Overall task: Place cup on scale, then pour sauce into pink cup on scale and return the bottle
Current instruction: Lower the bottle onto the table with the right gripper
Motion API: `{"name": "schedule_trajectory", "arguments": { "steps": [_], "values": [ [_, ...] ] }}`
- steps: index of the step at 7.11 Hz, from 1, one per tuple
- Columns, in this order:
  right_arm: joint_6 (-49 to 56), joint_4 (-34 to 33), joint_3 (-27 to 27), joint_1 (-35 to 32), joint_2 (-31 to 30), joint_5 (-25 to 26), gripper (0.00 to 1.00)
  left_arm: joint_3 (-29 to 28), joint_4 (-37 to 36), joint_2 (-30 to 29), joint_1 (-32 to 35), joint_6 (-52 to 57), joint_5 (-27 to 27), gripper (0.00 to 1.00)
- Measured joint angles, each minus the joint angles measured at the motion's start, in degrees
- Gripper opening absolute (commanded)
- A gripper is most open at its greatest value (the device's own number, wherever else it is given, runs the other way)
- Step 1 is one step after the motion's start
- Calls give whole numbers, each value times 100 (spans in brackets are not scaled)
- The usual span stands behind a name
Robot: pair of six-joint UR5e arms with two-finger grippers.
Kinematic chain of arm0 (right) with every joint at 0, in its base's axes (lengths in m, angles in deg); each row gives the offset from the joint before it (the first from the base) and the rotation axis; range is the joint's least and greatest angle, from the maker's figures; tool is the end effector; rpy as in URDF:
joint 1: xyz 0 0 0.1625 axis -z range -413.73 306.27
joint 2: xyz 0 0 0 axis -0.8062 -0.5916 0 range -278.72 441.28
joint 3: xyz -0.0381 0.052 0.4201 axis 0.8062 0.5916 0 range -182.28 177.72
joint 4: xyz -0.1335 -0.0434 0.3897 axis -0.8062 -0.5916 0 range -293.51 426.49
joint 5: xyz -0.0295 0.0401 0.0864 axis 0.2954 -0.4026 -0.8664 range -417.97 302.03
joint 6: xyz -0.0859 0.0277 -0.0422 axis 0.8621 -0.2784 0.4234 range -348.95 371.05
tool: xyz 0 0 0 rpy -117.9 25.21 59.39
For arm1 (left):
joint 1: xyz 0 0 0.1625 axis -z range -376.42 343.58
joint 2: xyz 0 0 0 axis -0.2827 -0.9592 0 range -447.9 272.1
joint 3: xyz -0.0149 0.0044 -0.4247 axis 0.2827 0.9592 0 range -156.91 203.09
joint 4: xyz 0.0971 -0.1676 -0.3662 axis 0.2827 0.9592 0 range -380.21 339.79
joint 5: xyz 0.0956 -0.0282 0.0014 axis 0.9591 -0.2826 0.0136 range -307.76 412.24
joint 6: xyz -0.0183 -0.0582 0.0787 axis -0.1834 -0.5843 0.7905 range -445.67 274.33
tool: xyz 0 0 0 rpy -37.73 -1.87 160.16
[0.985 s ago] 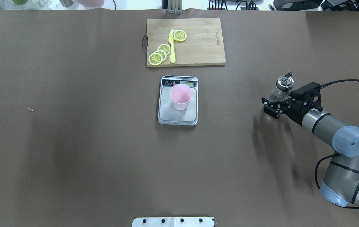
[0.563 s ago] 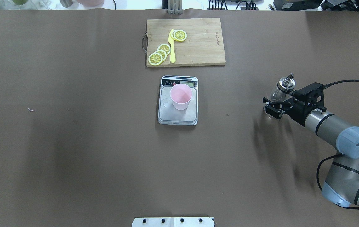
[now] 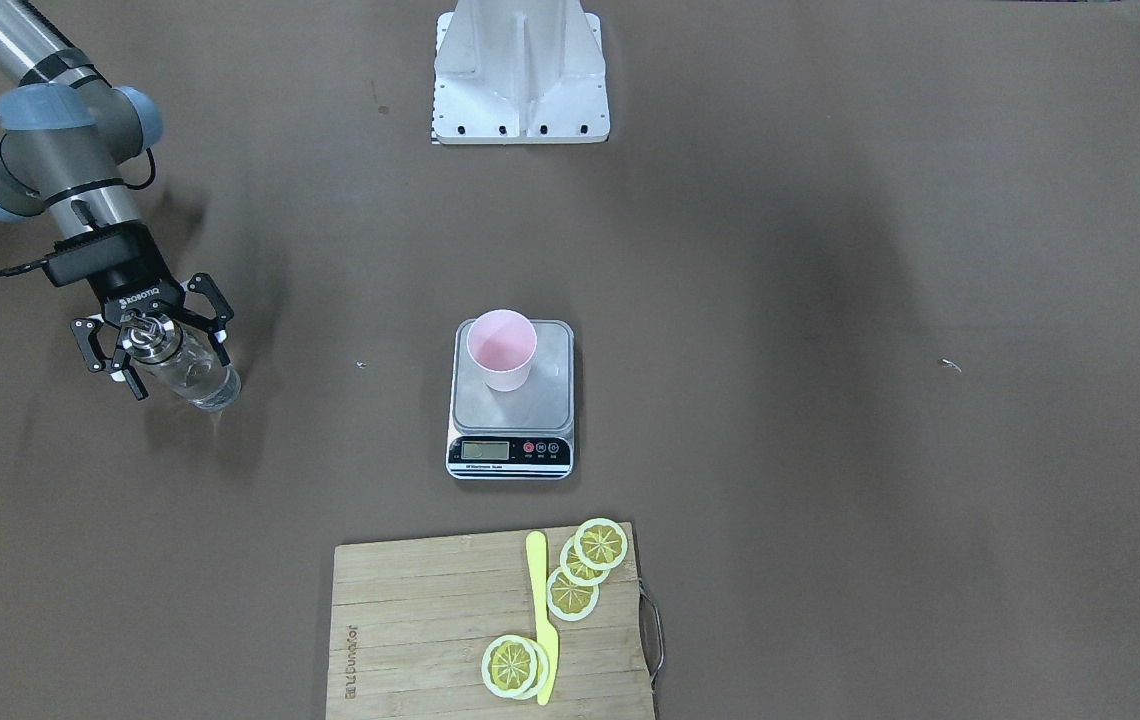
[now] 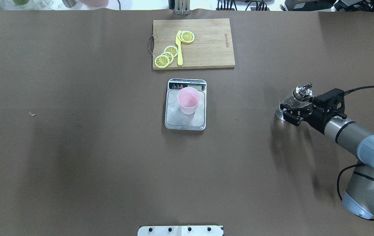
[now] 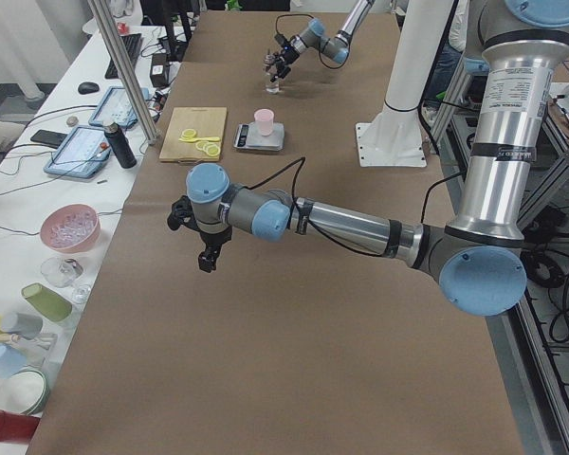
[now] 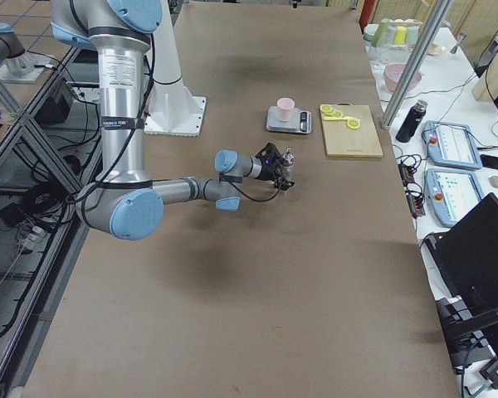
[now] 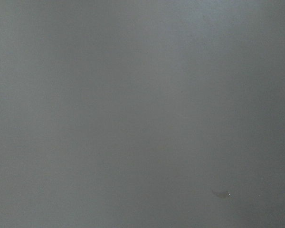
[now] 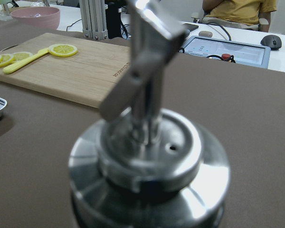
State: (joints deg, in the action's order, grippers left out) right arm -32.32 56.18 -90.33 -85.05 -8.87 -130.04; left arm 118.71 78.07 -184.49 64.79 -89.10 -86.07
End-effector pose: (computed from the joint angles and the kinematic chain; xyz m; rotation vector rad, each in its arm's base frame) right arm -0.3460 -0.4025 0.5249 1.0469 -0.8759 -0.0125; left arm 0.0255 -0.5512 0.5290 0.2457 0.8663 0.2380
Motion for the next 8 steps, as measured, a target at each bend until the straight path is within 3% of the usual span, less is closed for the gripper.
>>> {"name": "schedule_trajectory", "arguments": {
  "steps": [8],
  "values": [
    [-332, -7, -244, 395, -351, 420, 99, 18, -2, 35, 9, 0, -1, 100]
  ]
}}
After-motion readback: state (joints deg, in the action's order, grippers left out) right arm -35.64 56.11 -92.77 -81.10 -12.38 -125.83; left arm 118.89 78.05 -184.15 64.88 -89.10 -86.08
